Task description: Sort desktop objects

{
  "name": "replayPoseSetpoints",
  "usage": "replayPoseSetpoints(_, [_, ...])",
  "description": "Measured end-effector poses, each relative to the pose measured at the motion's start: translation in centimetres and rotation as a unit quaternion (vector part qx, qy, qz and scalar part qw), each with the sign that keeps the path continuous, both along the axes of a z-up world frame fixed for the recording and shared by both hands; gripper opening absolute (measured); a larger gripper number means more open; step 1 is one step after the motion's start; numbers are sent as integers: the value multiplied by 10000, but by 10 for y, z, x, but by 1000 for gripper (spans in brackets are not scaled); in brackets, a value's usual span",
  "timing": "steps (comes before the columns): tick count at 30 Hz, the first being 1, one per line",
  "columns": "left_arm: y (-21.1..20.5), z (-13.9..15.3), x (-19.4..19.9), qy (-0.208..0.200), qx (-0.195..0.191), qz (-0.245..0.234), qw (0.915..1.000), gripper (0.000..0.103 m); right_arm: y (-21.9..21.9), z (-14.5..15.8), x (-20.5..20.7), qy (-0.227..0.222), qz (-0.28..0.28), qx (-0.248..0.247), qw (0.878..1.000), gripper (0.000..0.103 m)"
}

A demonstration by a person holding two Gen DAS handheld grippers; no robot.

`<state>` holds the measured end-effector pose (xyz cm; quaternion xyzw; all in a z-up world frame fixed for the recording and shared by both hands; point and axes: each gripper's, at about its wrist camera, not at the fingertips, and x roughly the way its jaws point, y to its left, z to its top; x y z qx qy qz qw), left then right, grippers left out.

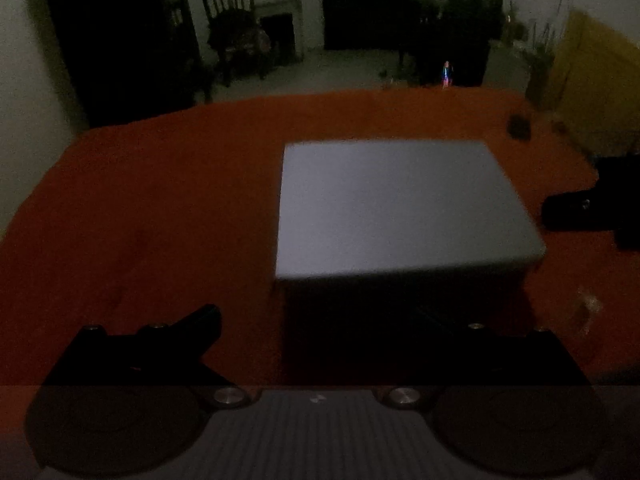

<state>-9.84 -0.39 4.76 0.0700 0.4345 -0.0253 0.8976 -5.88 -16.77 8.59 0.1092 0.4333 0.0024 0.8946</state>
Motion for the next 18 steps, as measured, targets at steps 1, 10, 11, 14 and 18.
replayPoseSetpoints(1, [-2,-4,0,9,61,-76,10000,103,2,-4,0,66,2,-22,10000,101])
replayPoseSetpoints(10, [16,-6,-2,-221,35,273,9994,103,5,-37,-6,209,184,-257,9993,101])
replayPoseSetpoints(11, [16,-7,-4,-263,60,247,9993,103,5,-40,-6,228,202,-281,9991,101])
replayPoseSetpoints(14, [13,-11,-6,-207,141,155,9996,103,9,-44,-7,231,260,-368,9987,101])
replayPoseSetpoints(18, [13,-11,0,-162,127,276,9994,103,14,-43,-11,131,363,-419,9984,101])
